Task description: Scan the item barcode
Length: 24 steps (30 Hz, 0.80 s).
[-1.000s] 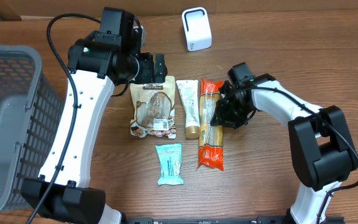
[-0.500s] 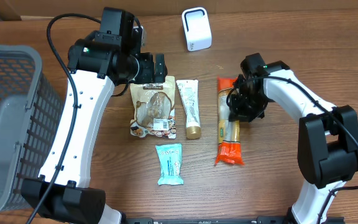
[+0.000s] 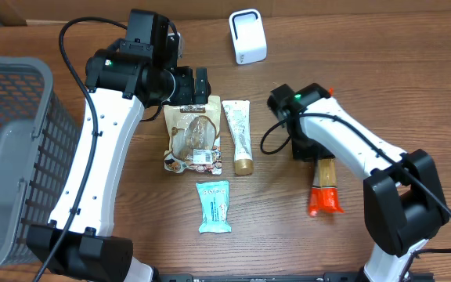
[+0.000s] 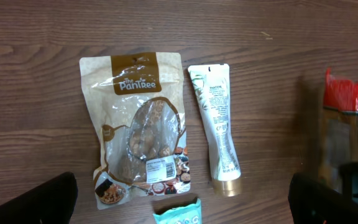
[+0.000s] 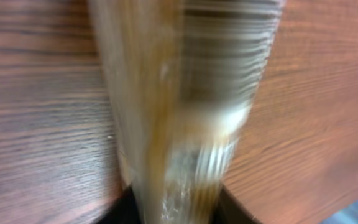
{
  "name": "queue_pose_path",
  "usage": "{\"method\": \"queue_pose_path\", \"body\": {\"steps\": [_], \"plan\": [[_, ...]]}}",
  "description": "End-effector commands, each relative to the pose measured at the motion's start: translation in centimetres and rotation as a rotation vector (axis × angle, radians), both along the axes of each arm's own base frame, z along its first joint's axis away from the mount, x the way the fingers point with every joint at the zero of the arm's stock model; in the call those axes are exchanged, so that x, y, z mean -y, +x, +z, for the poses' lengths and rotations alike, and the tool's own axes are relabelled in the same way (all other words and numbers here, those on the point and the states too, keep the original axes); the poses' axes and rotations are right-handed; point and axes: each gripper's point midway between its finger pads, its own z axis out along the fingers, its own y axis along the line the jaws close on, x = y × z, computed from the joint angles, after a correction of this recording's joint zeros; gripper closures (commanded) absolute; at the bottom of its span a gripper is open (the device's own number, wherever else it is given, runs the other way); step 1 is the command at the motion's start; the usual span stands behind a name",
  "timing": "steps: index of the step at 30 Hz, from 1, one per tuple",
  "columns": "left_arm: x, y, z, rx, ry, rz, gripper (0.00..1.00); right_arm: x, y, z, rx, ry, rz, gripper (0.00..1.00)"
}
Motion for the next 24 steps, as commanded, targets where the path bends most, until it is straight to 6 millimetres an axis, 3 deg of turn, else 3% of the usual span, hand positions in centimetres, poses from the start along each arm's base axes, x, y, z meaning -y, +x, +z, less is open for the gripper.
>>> {"method": "queue_pose_path", "body": {"steps": [1, 3, 5, 7, 11, 14, 19, 24], "plan": [[-0.3, 0.2, -0.2, -0.006, 0.004, 0.019, 0.01, -2.1, 0.9, 2.1, 0.091, 0.079, 0.011, 0.54], [-0.3, 0.2, -0.2, -0.006, 0.004, 0.019, 0.0, -4.8, 0.3, 1.4, 0.028, 0.207, 0.077, 0.2], [-0.3, 0.2, -0.2, -0.006, 0.004, 0.019, 0.0, -7.4, -0.2, 0.9, -0.025, 0.337, 0.145, 0.1], [-0.3, 0.2, -0.2, -0.006, 0.004, 0.019, 0.0, -8.6, -0.2, 0.8, -0.03, 0.399, 0.155, 0.09], [-0.3, 0.2, -0.2, -0.006, 0.004, 0.019, 0.01, -8.5, 0.4, 0.8, -0.015, 0.416, 0.139, 0.07], [-0.3, 0.2, -0.2, -0.006, 0.004, 0.019, 0.0, -7.4, 0.7, 0.8, -0.022, 0.427, 0.095, 0.07], [-0.3, 0.2, -0.2, -0.006, 0.004, 0.019, 0.0, -3.7, 2.4, 0.8, 0.001, 0.435, -0.023, 0.09], [-0.3, 0.2, -0.2, -0.006, 0.004, 0.019, 0.0, -2.5, 3.7, 0.4, -0.037, 0.727, -0.033, 0.04]]}}
